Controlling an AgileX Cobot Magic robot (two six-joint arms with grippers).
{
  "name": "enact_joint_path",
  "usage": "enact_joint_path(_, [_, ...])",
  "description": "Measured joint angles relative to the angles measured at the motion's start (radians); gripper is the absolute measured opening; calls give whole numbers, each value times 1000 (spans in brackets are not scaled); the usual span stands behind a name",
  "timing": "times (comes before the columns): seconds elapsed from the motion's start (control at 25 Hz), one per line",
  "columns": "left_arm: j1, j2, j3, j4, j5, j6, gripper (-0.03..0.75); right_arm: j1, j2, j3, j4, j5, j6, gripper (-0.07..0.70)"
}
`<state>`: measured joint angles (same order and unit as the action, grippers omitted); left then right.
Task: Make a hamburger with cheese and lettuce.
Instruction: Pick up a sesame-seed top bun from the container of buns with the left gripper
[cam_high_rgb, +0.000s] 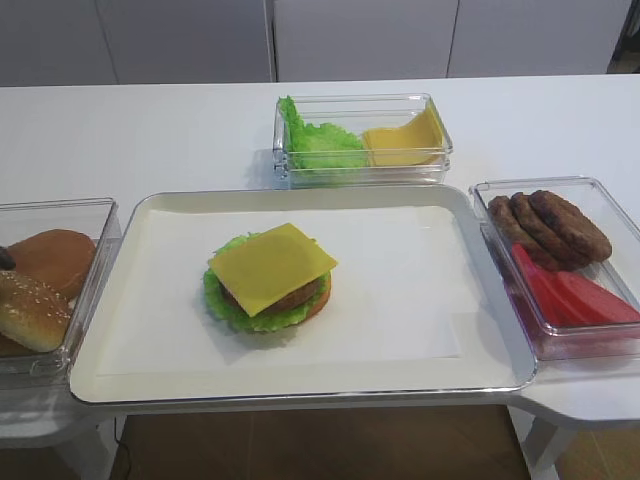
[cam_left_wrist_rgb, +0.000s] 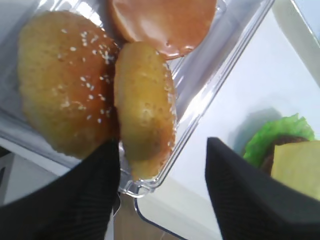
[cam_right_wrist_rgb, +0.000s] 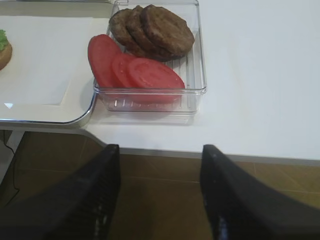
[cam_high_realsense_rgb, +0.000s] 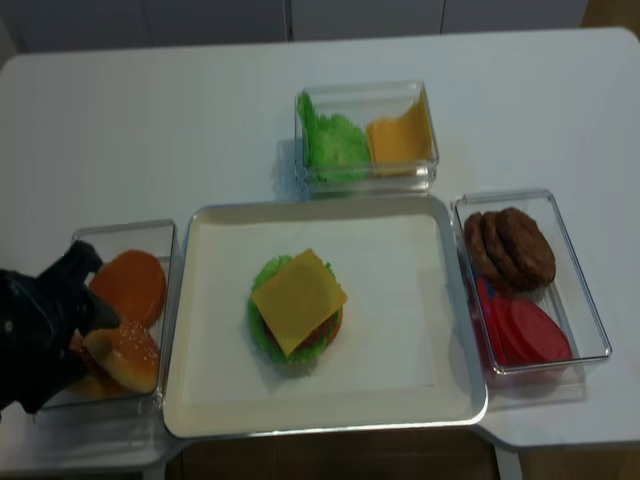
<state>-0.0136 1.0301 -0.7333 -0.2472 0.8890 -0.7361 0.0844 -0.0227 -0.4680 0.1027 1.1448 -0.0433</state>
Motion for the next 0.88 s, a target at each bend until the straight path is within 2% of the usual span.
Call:
enact_joint_path(0.64, [0,59,13,-16,-20,42,404,0,0,0,0,0,0,405])
enact_joint_path(0.88, [0,74,13,-16,-45,44,404,0,0,0,0,0,0,406])
